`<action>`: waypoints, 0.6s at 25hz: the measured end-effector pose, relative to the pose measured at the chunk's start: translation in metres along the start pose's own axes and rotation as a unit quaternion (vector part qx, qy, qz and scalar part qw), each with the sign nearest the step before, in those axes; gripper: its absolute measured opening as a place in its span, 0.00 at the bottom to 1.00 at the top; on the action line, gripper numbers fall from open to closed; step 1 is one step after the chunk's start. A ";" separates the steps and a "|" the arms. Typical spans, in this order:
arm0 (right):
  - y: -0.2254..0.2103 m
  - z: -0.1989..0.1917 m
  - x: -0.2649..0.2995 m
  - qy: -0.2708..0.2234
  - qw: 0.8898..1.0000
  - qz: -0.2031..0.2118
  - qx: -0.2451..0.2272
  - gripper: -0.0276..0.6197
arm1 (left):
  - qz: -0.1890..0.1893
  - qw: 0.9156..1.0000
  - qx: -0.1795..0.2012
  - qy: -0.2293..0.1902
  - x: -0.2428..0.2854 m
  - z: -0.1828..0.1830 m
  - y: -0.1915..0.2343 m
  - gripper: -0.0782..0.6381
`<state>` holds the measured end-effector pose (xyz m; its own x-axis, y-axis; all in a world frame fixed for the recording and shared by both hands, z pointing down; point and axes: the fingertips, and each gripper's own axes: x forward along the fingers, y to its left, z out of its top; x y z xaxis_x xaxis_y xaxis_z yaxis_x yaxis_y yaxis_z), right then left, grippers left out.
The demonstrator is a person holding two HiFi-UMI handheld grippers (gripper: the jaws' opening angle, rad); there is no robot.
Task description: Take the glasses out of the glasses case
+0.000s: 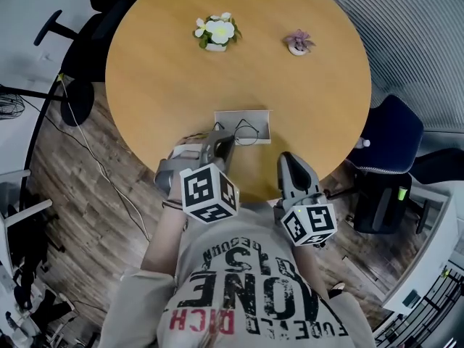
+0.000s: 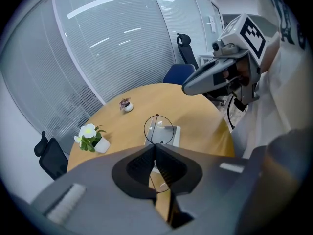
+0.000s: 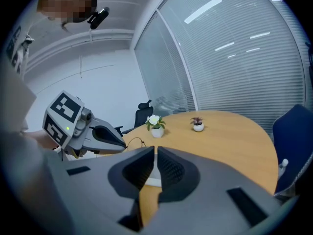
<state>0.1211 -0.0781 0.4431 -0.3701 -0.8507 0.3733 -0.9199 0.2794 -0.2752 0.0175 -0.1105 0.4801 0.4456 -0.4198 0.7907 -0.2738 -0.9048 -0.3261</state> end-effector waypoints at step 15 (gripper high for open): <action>0.033 0.019 0.005 -0.037 0.999 0.010 -0.016 0.09 | 0.089 0.993 -0.046 -0.069 -0.058 0.000 0.031 0.13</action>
<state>0.0917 -0.0813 0.4189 -0.3798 -0.8744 0.3018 -0.9162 0.3106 -0.2531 -0.0173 -0.1140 0.4241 0.4940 -0.5843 0.6439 -0.4330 -0.8075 -0.4005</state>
